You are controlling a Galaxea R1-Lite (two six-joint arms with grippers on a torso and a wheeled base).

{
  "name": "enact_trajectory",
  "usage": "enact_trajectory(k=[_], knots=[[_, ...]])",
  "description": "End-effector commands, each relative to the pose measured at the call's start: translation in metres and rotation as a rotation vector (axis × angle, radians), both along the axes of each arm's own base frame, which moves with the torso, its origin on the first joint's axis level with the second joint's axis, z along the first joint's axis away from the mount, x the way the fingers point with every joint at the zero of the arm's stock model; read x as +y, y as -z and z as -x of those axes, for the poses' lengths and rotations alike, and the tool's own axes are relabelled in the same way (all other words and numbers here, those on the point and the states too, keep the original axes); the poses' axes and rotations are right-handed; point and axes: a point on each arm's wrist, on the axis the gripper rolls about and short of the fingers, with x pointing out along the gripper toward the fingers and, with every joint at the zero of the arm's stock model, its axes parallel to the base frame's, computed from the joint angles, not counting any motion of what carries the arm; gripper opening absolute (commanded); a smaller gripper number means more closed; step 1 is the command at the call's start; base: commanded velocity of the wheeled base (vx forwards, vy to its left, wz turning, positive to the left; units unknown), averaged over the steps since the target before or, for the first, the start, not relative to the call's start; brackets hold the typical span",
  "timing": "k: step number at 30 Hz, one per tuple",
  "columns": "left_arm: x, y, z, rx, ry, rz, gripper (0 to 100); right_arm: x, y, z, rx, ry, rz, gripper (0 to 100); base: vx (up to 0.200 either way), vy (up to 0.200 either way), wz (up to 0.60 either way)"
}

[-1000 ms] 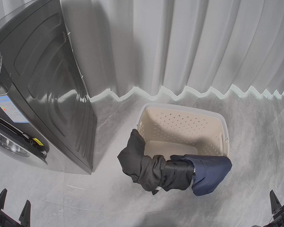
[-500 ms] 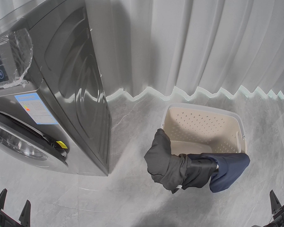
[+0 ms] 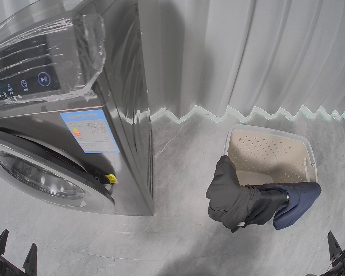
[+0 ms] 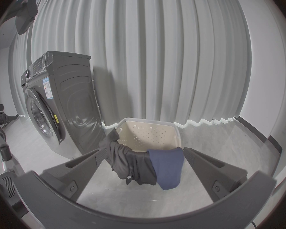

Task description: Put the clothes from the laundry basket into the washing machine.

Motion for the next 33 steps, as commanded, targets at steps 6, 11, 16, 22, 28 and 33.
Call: enact_trajectory(k=[6, 11, 16, 22, 28, 33], knots=[[0.0, 0.0044, 0.0002, -0.002, -0.001, 0.0, 100, 0.0, 0.0047, -0.0004, 0.006, -0.001, 0.0, 100, 0.0, 0.2, 0.0], [0.0, 0.0045, 0.0002, -0.001, -0.001, 0.0, 100, 0.0, 0.0047, -0.0004, 0.006, -0.001, 0.0, 100, 0.0, 0.2, 0.0], [0.0, 0.0044, 0.0002, -0.002, -0.001, 0.0, 100, 0.0, 0.0047, -0.0004, 0.006, -0.001, 0.0, 100, 0.0, 0.2, 0.0], [0.0, 0.0044, 0.0002, -0.002, -0.001, 0.0, 100, 0.0, 0.0047, -0.0004, 0.006, -0.001, 0.0, 100, 0.0, 0.2, 0.0], [0.0, 0.0044, 0.0002, -0.002, -0.001, 0.0, 100, 0.0, 0.0047, -0.0004, 0.006, -0.001, 0.0, 100, 0.0, 0.2, 0.0], [0.0, 0.0044, 0.0002, -0.002, -0.001, 0.0, 100, 0.0, 0.0047, -0.0004, 0.006, -0.001, 0.0, 100, 0.0, 0.2, 0.0]])
